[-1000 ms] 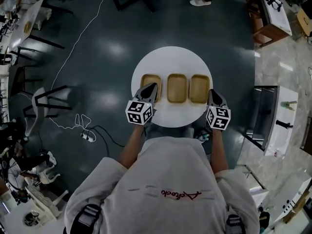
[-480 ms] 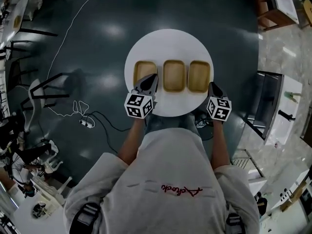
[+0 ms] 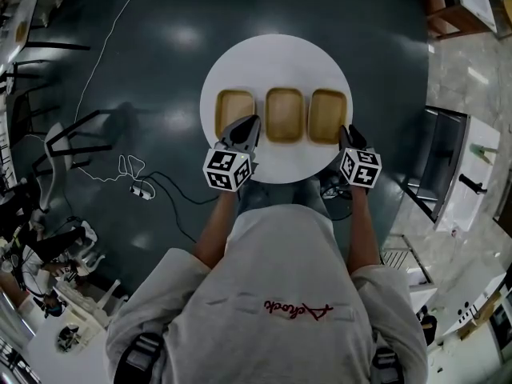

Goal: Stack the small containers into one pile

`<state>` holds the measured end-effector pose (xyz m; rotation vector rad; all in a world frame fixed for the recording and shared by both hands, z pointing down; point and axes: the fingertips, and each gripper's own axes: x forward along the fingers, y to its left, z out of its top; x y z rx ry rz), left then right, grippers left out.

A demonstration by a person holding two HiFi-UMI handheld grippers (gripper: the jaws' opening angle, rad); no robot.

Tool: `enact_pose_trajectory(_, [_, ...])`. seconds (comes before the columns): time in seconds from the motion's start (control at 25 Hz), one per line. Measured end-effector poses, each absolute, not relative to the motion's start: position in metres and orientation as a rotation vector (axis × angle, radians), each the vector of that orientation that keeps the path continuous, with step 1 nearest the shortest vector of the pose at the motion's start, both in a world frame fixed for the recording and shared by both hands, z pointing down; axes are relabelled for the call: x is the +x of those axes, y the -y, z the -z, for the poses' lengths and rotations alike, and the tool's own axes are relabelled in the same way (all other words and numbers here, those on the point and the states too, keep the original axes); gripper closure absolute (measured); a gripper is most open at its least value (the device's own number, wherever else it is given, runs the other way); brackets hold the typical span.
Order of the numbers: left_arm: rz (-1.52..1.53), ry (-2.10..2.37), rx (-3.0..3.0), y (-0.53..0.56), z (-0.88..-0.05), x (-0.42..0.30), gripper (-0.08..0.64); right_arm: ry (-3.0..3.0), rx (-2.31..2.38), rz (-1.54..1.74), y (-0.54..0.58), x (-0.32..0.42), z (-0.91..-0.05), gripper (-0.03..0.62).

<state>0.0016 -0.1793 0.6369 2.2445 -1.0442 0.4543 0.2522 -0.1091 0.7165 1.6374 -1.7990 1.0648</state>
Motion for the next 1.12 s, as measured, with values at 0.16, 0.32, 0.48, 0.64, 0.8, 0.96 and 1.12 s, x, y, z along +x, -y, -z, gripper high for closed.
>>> enact_pose_trajectory(0.16, [-0.461,1.039,2.243,0.176,-0.64,0.005,0.549,1.781,1.618,-1.098,0.111,0.256,-0.73,0.494])
enact_pose_trajectory(0.32, [-0.463,1.042,2.234,0.172,-0.641,0.004,0.549,1.743,1.597,-1.126,0.111,0.258,-0.745,0.494])
enact_pose_trajectory(0.48, [-0.465,1.052,2.229,0.17,-0.642,-0.002,0.549,1.714,1.596,-1.136,0.109,0.259,-0.752,0.495])
enact_pose_trajectory(0.64, [-0.461,1.061,2.226,0.171,-0.641,-0.006,0.549,1.699,1.617,-1.134,0.11,0.259,-0.753,0.543])
enact_pose_trajectory(0.8, [-0.456,1.063,2.224,0.169,-0.639,-0.006,0.549,1.68,1.654,-1.166,0.109,0.261,-0.751,0.555])
enact_pose_trajectory(0.96, [-0.454,1.061,2.225,0.167,-0.638,-0.006,0.549,1.68,1.704,-1.181,0.108,0.262,-0.742,0.56])
enact_pose_trajectory(1.12, [-0.446,1.06,2.232,0.166,-0.636,-0.006,0.549,1.703,1.792,-1.179,0.108,0.266,-0.721,0.56])
